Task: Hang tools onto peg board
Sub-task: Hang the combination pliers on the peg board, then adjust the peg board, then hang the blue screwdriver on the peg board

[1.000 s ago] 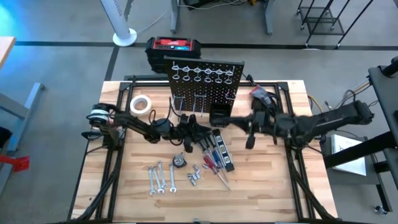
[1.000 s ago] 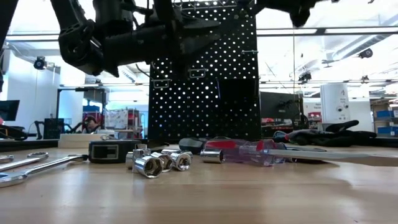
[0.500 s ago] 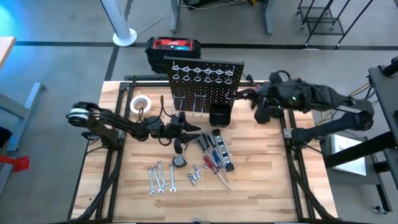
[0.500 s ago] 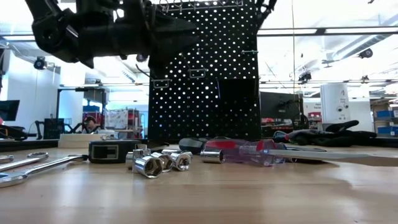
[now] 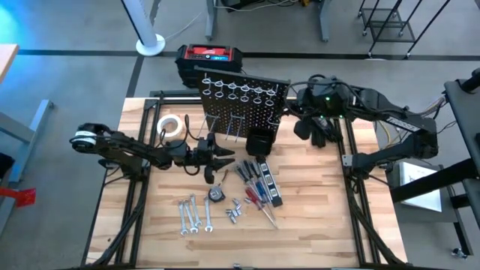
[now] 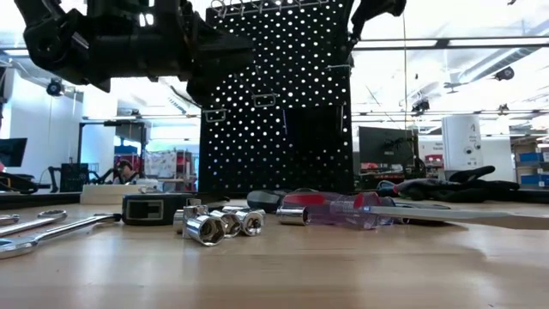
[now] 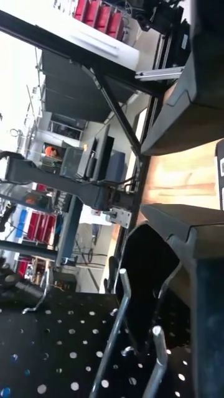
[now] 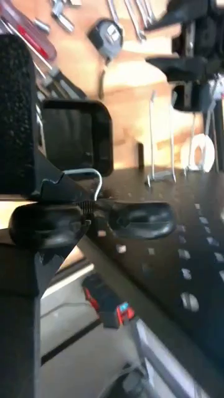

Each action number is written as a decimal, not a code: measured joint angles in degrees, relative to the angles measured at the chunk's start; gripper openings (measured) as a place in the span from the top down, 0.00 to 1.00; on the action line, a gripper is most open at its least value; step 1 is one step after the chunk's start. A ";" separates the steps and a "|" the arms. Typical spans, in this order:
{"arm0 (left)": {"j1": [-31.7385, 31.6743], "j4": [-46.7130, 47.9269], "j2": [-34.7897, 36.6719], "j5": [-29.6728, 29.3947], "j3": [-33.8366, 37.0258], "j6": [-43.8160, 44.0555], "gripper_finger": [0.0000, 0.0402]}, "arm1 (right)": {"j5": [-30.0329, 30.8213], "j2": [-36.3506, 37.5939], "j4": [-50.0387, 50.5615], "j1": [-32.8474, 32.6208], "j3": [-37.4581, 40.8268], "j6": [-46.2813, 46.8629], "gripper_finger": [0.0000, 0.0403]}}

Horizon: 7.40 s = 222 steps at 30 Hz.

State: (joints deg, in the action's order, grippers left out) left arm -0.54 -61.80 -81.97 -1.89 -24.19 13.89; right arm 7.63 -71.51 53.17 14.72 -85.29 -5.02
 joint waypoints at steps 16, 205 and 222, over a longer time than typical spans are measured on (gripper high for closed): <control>0.06 4.18 -0.39 -1.22 -0.52 0.14 0.70 | -3.56 -7.77 -0.26 -0.02 -0.44 -7.12 0.96; 16.14 78.36 34.18 -27.58 -13.84 9.04 0.52 | -14.32 5.21 -38.77 21.64 17.74 -11.11 0.57; 20.90 75.83 15.27 -19.60 -11.73 27.90 0.52 | -7.34 24.07 -48.06 -3.34 47.38 21.24 0.60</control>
State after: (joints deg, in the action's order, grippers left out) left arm 20.36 14.02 -66.70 -21.49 -35.92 41.79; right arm 0.29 -47.43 5.11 11.39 -37.91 16.22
